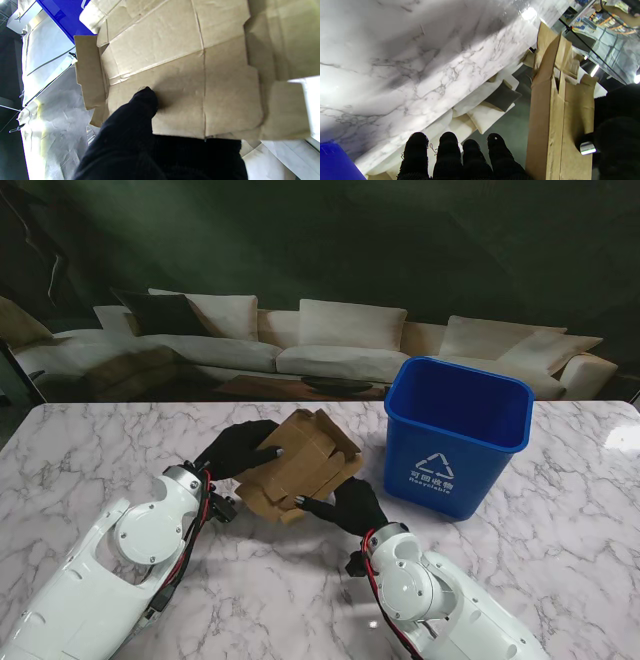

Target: Fold the flattened cardboard along its creases and drop it into the bin

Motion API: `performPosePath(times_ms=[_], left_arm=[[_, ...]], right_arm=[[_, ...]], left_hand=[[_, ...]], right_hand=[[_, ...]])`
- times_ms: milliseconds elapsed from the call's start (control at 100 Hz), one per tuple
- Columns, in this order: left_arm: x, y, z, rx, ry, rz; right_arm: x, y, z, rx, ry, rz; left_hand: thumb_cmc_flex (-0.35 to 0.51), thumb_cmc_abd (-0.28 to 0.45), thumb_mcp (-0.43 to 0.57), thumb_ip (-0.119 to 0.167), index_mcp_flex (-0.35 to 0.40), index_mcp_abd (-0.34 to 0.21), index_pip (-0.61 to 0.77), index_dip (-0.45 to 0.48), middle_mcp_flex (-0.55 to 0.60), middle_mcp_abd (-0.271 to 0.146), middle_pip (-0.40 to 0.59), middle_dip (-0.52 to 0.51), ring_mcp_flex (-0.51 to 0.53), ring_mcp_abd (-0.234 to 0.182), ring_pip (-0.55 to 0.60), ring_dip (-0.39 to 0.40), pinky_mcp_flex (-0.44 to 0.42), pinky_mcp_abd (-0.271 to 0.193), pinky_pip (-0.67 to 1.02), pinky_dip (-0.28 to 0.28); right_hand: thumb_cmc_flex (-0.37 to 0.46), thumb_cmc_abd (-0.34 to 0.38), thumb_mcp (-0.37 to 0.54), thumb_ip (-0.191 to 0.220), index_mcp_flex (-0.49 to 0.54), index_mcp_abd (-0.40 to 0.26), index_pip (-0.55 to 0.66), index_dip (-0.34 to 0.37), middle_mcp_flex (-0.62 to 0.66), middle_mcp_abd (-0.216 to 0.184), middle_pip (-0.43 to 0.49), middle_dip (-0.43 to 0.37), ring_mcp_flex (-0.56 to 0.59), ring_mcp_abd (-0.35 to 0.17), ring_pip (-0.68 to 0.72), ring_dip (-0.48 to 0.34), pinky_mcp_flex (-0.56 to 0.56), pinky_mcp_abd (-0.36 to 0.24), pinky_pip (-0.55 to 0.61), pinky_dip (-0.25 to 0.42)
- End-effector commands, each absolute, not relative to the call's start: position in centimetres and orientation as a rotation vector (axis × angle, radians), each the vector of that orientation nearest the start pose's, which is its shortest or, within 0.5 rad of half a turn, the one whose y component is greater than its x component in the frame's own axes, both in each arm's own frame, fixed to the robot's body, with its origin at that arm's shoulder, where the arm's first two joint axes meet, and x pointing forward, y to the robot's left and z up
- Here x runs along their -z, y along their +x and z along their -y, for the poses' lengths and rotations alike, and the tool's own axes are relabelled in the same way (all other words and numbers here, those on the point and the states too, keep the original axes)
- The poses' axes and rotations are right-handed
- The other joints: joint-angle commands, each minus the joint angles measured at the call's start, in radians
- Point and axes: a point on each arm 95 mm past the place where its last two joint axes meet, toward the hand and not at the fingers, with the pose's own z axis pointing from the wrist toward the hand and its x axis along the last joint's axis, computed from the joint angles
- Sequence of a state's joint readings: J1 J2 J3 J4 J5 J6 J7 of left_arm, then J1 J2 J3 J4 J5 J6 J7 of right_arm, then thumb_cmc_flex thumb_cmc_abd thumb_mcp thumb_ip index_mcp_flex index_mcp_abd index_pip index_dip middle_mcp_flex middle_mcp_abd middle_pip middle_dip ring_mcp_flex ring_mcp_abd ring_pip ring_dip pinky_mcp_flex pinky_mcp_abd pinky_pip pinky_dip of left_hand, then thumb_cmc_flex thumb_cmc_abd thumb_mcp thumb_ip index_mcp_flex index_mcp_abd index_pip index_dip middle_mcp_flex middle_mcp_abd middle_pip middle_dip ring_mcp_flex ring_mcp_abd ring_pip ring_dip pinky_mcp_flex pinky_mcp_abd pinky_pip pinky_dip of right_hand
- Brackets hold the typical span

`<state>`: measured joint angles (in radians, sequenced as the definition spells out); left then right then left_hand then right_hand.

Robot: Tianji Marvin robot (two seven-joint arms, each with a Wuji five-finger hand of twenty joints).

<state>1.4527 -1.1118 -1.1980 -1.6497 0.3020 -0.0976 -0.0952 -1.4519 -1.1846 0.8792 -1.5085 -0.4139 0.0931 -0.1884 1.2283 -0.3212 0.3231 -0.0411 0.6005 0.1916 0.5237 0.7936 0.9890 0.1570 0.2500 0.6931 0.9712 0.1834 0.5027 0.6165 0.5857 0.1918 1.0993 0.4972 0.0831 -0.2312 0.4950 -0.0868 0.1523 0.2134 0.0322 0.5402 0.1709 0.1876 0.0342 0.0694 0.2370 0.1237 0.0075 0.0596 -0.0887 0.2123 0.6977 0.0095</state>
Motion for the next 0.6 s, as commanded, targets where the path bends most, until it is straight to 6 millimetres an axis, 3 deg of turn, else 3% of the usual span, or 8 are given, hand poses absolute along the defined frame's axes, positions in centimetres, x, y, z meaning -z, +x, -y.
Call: performPosePath(times_ms=[0, 190, 210, 260, 310, 500, 530, 590], left_arm=[[26.7, 42.4, 3.4, 2.112, -1.661, -1.257], [26.5, 42.0, 3.4, 2.152, -1.663, -1.246], [26.5, 42.0, 3.4, 2.153, -1.664, -1.246], [26.6, 41.9, 3.4, 2.159, -1.67, -1.243], [26.7, 41.9, 3.5, 2.16, -1.679, -1.241], [27.2, 41.9, 3.6, 2.168, -1.715, -1.238], [27.3, 41.9, 3.7, 2.171, -1.725, -1.236], [27.5, 41.8, 3.7, 2.174, -1.735, -1.241]], right_arm=[[35.7, 38.2, -11.5, 2.222, -2.11, 1.468], [35.2, 38.2, -11.7, 2.277, -2.088, 1.378], [35.1, 38.2, -11.7, 2.283, -2.086, 1.368], [34.9, 38.1, -11.7, 2.297, -2.077, 1.354], [34.7, 38.0, -11.8, 2.307, -2.059, 1.335], [34.0, 37.2, -12.3, 2.35, -1.974, 1.264], [33.8, 37.1, -12.3, 2.357, -1.963, 1.249], [33.6, 36.9, -12.4, 2.375, -1.943, 1.222]], left_hand=[[0.063, 0.021, 0.057, 0.006, -0.007, -0.069, 0.068, 0.003, 0.003, -0.014, 0.018, 0.012, 0.011, -0.05, 0.058, 0.026, 0.002, -0.027, 0.02, 0.03], [0.063, 0.022, 0.058, 0.006, -0.008, -0.071, 0.068, 0.002, 0.003, -0.015, 0.019, 0.013, 0.008, -0.05, 0.059, 0.027, 0.002, -0.029, 0.021, 0.032], [0.063, 0.022, 0.058, 0.006, -0.008, -0.07, 0.068, 0.002, 0.003, -0.015, 0.019, 0.013, 0.007, -0.037, 0.058, 0.027, 0.002, -0.029, 0.02, 0.032], [0.063, 0.022, 0.056, 0.005, -0.009, -0.07, 0.067, 0.001, 0.002, -0.014, 0.018, 0.012, 0.002, -0.022, 0.057, 0.027, 0.001, -0.028, 0.02, 0.032], [0.063, 0.022, 0.056, 0.006, -0.01, -0.069, 0.067, 0.0, 0.001, -0.013, 0.017, 0.012, 0.001, -0.022, 0.058, 0.027, -0.002, -0.026, 0.018, 0.032], [0.063, 0.024, 0.057, 0.006, -0.011, -0.071, 0.067, 0.0, -0.002, -0.011, 0.016, 0.012, -0.004, -0.027, 0.058, 0.028, -0.007, -0.025, 0.015, 0.032], [0.063, 0.025, 0.057, 0.006, -0.011, -0.071, 0.067, 0.0, -0.003, -0.01, 0.016, 0.012, -0.005, -0.029, 0.057, 0.028, -0.01, -0.023, 0.014, 0.032], [0.063, 0.026, 0.056, 0.005, -0.012, -0.072, 0.067, 0.0, -0.003, -0.026, 0.018, 0.014, -0.007, -0.03, 0.057, 0.028, -0.013, -0.025, 0.013, 0.033]], right_hand=[[-0.014, -0.027, 0.012, -0.028, -0.039, -0.027, 0.034, 0.103, -0.024, -0.019, -0.009, -0.004, -0.015, -0.02, -0.025, -0.016, -0.008, -0.006, -0.009, -0.009], [0.05, -0.037, 0.0, -0.022, -0.029, -0.051, -0.004, 0.121, -0.019, -0.025, 0.009, 0.004, -0.006, -0.025, -0.021, -0.015, -0.004, -0.007, -0.004, -0.009], [0.072, -0.035, -0.015, -0.02, -0.032, -0.066, 0.007, 0.15, -0.02, -0.026, 0.016, 0.008, -0.004, -0.024, -0.02, -0.015, -0.002, -0.007, -0.001, -0.006], [0.122, -0.02, -0.051, -0.012, -0.05, -0.112, 0.104, 0.243, -0.021, -0.028, 0.011, 0.004, -0.003, -0.022, -0.02, -0.015, 0.007, -0.005, 0.013, 0.004], [0.174, -0.011, -0.081, -0.007, -0.058, -0.168, 0.181, 0.264, -0.021, -0.034, 0.009, 0.003, 0.002, -0.021, -0.016, -0.014, 0.019, 0.0, 0.033, 0.021], [0.365, 0.086, -0.248, 0.017, -0.07, -0.327, 0.417, 0.221, -0.014, -0.069, 0.046, 0.021, 0.024, -0.033, -0.005, 0.001, 0.026, 0.007, 0.038, 0.04], [0.435, 0.117, -0.345, 0.031, -0.076, -0.345, 0.474, 0.185, -0.007, -0.073, 0.088, 0.041, 0.027, -0.037, -0.002, 0.004, 0.027, 0.007, 0.038, 0.041], [0.482, 0.139, -0.368, 0.035, -0.075, -0.377, 0.527, 0.196, -0.002, -0.089, 0.132, 0.062, 0.037, -0.041, 0.005, 0.007, 0.032, 0.007, 0.04, 0.043]])
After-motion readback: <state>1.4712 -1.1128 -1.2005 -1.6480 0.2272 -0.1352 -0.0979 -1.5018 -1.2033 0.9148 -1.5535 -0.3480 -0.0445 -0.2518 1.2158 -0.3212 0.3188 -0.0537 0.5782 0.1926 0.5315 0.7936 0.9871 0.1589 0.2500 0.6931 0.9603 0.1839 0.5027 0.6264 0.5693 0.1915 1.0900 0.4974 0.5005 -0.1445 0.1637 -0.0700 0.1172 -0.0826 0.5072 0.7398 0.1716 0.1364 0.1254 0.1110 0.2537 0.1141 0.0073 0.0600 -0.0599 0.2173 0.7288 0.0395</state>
